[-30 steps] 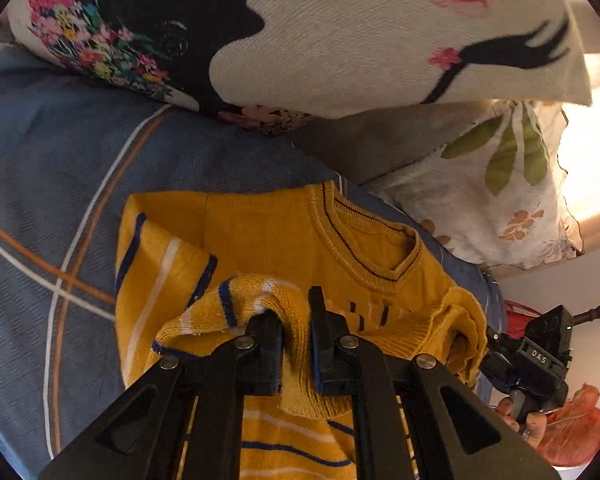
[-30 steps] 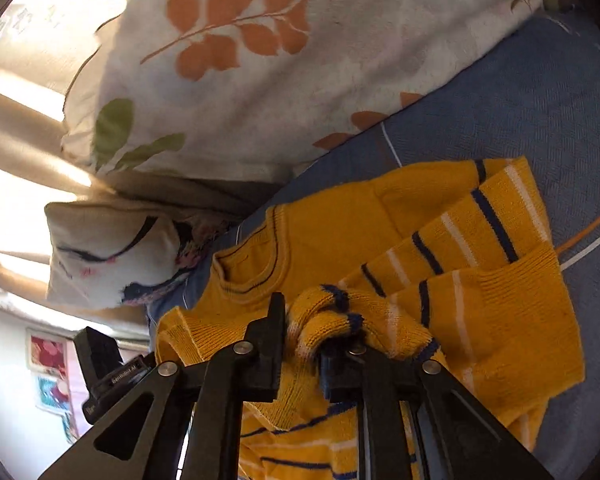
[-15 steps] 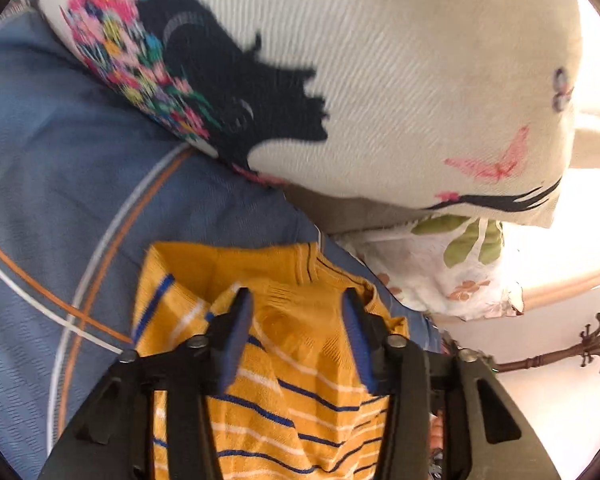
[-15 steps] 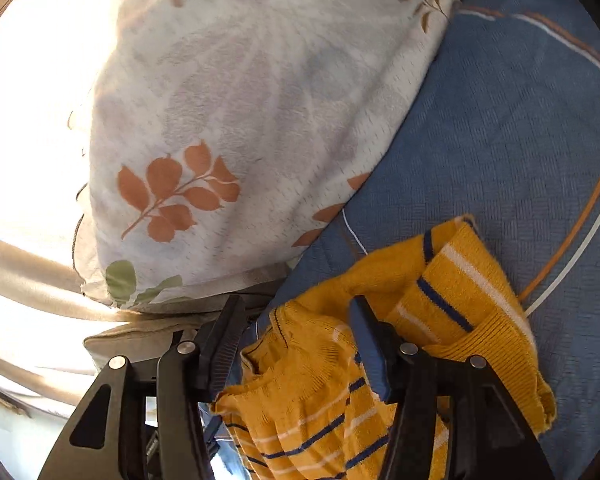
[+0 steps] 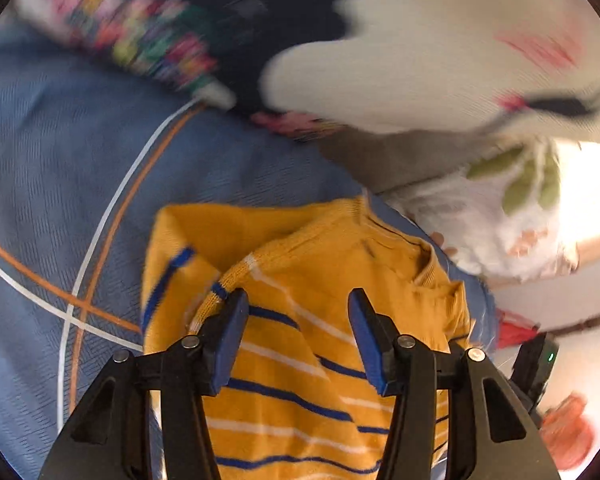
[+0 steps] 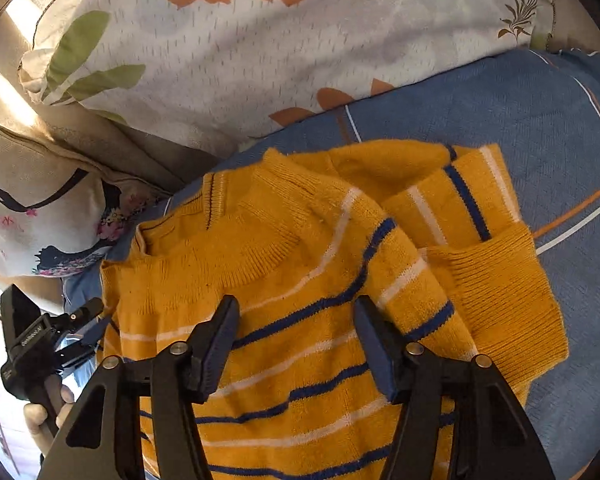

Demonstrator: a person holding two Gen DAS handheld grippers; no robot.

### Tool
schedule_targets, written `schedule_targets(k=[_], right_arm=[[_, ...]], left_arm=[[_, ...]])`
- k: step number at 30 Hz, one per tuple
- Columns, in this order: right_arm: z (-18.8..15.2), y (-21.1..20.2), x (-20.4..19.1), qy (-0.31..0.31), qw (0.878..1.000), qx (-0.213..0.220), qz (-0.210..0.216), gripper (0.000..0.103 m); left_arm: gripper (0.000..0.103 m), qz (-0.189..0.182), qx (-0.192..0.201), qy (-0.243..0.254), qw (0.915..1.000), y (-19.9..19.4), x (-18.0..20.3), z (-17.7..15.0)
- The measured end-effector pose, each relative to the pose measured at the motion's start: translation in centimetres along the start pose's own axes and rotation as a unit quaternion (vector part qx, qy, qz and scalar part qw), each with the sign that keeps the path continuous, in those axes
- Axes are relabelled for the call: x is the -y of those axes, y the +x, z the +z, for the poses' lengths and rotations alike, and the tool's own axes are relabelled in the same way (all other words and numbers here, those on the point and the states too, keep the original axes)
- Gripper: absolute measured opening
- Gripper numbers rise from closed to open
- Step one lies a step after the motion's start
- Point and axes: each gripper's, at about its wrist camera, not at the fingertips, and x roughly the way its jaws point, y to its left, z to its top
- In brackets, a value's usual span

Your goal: Fold small clothes

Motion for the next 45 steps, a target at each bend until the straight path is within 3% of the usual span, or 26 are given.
schedule_targets(k=[4,8,11,18,20,21,22,25,30,33,35,38,41,45], right_arm=[[-0.4,0.7,-0.6,-0.018,0.999,0.015,0.022,0.094],[-0.6,1.3,-1.8,-0.031,0.999,0.022,0.011,0.102],[-0.9,1.4,-2.6,-0.049,0.998,0.025,-0.024,0.102],[-2.2,1.6,-3.6,-0.105,0.992,0.039,-0.054,0.102],[-2.1,0.9,-3.4,-0.101,0.993,0.026,-0.062,0.096],[-2.2,0.0,-3.1,-0.091,0.993,0.033,-0.071,0.086],[-2.4,-1.4,-2.6,-0.081,0.993,0.046,-0.076,0.083],[-4.0,-5.2,-1.0,-0.074,0.994,0.064,-0.055,0.083],[-8.4,-8.7,1.5,-0.089,0.993,0.056,-0.054,0.082],[-10.8,-9.1,1.8,-0.113,0.985,0.060,-0.113,0.086],[-11.7,-8.7,2.1,-0.125,0.984,0.048,-0.118,0.086],[-11.9,-8.3,3.0,-0.124,0.985,0.034,-0.111,0.086],[-11.1,-7.3,4.5,-0.102,0.989,0.015,-0.109,0.075],[-10.0,-7.7,8.6,-0.029,0.993,0.014,-0.112,0.078]], left_arm=[[0.051,-0.020,0.001,-0.006,0.9998,0.0,-0.7,0.2],[0.051,-0.001,0.010,0.008,0.9999,-0.9,0.2,-0.5],[0.051,0.015,0.023,0.018,0.9995,-2.5,1.4,-2.1],[0.051,0.066,0.087,0.037,0.9933,-8.9,3.3,-8.3],[0.051,0.078,0.102,0.036,0.9910,-10.7,3.7,-10.3],[0.051,0.084,0.109,0.037,0.9898,-11.4,4.0,-11.4],[0.051,0.088,0.115,0.038,0.9887,-12.3,4.1,-12.5],[0.052,0.098,0.129,0.042,0.9858,-13.8,4.4,-15.3],[0.052,0.127,0.131,0.046,0.9822,-14.8,4.4,-19.1],[0.052,0.130,0.122,0.034,0.9834,-14.7,3.9,-20.7],[0.052,0.132,0.116,0.030,0.9839,-14.7,3.8,-21.6],[0.052,0.136,0.113,0.034,0.9837,-14.6,4.0,-22.5],[0.052,0.139,0.113,0.039,0.9831,-14.8,4.3,-23.2],[0.053,0.146,0.119,0.041,0.9813,-15.4,4.3,-23.6]])
